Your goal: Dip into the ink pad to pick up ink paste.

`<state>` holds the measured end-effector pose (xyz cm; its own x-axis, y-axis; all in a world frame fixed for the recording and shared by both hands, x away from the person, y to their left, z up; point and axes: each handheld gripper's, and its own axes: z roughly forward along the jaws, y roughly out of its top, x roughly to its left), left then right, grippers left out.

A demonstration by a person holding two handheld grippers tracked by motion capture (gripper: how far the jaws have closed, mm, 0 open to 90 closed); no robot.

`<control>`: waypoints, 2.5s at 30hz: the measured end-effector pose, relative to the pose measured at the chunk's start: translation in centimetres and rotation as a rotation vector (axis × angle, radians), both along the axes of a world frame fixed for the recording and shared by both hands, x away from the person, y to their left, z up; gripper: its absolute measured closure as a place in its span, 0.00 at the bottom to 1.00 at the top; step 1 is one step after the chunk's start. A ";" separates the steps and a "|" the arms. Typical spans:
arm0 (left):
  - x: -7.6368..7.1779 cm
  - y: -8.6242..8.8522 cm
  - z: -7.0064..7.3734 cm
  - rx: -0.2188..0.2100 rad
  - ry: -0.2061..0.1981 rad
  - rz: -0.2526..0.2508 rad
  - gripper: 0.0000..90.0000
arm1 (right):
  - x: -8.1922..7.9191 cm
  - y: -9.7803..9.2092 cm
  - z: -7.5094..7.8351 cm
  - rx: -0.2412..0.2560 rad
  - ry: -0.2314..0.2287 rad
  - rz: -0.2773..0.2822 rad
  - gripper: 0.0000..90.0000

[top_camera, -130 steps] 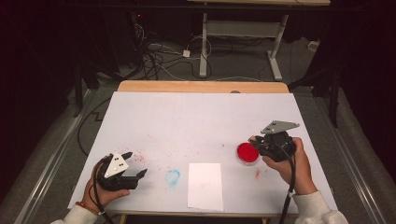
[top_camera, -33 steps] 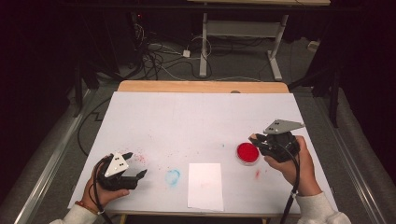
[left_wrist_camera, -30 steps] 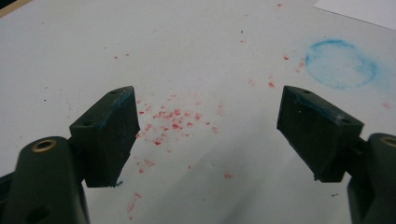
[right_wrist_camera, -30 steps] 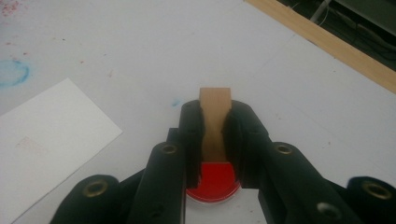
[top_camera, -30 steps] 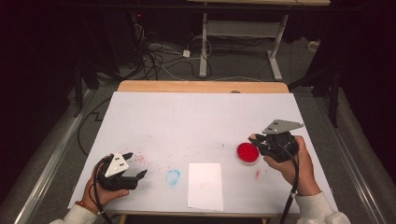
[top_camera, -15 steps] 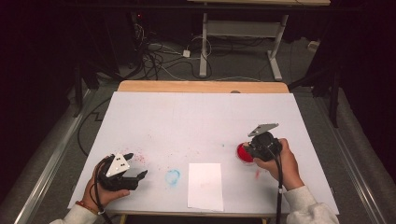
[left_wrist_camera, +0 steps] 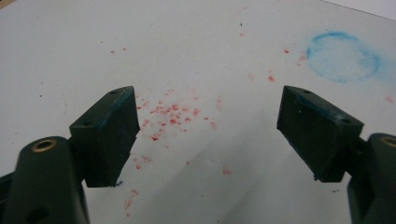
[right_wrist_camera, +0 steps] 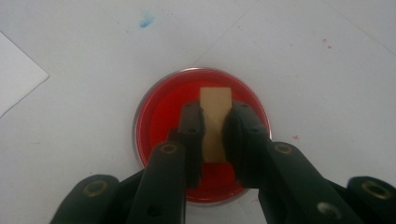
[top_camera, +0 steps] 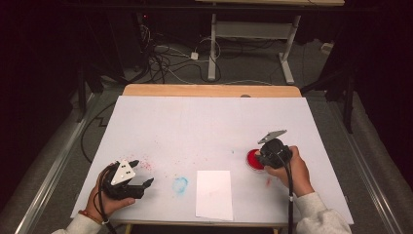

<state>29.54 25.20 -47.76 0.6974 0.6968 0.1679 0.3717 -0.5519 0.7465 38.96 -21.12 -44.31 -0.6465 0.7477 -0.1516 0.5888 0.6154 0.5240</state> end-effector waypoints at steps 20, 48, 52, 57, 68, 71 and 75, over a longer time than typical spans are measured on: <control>0.0 -0.1 0.0 0.003 -0.002 0.007 0.22 | -0.3 -0.3 -0.4 0.027 -0.025 -0.007 0.85; 0.2 0.2 -0.1 0.002 0.001 0.012 0.24 | -0.5 -1.3 0.1 0.097 -0.054 -0.027 0.85; 0.2 0.2 -0.1 0.007 0.004 0.012 0.24 | -0.9 -1.7 1.3 0.132 -0.089 -0.032 0.85; 0.4 0.1 -0.1 0.006 0.008 0.013 0.24 | -1.5 -2.0 2.5 0.152 -0.125 -0.020 0.85; 0.3 0.2 -0.2 0.006 0.009 0.008 0.24 | -2.9 -2.1 4.9 0.190 -0.194 0.010 0.85; 0.3 0.3 -0.1 0.003 0.009 0.011 0.24 | -3.1 -2.0 5.3 0.196 -0.201 0.018 0.85; 0.2 0.3 -0.1 0.007 0.009 0.008 0.24 | -3.4 -1.8 5.7 0.200 -0.215 0.030 0.85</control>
